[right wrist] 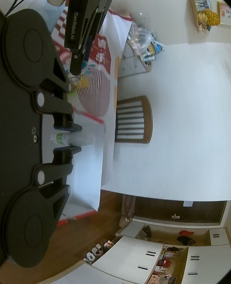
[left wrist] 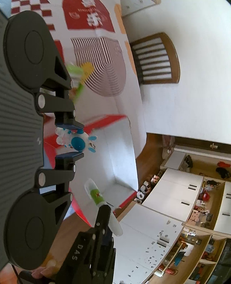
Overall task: Organize rigid objects
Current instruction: 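Carry the rabbit and glue stick into the shoebox and open both grippers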
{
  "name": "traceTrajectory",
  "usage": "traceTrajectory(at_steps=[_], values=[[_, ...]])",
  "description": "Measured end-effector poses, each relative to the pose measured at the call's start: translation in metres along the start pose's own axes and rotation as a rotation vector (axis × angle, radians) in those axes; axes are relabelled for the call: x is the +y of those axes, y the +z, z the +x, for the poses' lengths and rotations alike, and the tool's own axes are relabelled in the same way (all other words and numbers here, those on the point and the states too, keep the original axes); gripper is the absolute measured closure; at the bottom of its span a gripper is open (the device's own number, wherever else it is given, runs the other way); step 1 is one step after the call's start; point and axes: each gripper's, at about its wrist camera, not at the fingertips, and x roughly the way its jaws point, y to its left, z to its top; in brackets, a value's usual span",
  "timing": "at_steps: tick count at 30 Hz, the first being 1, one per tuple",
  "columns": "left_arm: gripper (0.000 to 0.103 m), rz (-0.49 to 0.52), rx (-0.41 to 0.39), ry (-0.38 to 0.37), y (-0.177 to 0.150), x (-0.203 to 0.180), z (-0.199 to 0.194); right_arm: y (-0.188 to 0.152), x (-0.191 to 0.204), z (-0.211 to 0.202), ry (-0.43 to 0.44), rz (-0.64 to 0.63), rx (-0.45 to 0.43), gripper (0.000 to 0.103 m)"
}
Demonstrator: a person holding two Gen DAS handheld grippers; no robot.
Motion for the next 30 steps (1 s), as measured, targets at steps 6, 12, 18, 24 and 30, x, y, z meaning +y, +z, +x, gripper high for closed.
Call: traceTrajectory(at_steps=[6, 12, 18, 24, 30], values=[[0.077, 0.017, 0.042, -0.001, 0.025, -0.033, 0.049, -0.001, -0.044, 0.030, -0.009, -0.001, 0.030, 0.087], [0.077, 0.032, 0.104, 0.018, 0.037, -0.053, 0.100, -0.006, -0.074, 0.068, -0.011, 0.026, 0.074, 0.087], [0.077, 0.023, 0.170, 0.054, 0.038, -0.058, 0.140, -0.010, -0.087, 0.097, -0.004, 0.015, 0.090, 0.087], [0.077, 0.009, 0.221, 0.084, 0.038, -0.058, 0.170, -0.017, -0.096, 0.121, 0.005, 0.001, 0.104, 0.087], [0.077, 0.011, 0.260, 0.088, 0.037, -0.058, 0.187, -0.025, -0.103, 0.120, 0.043, -0.027, 0.145, 0.087]])
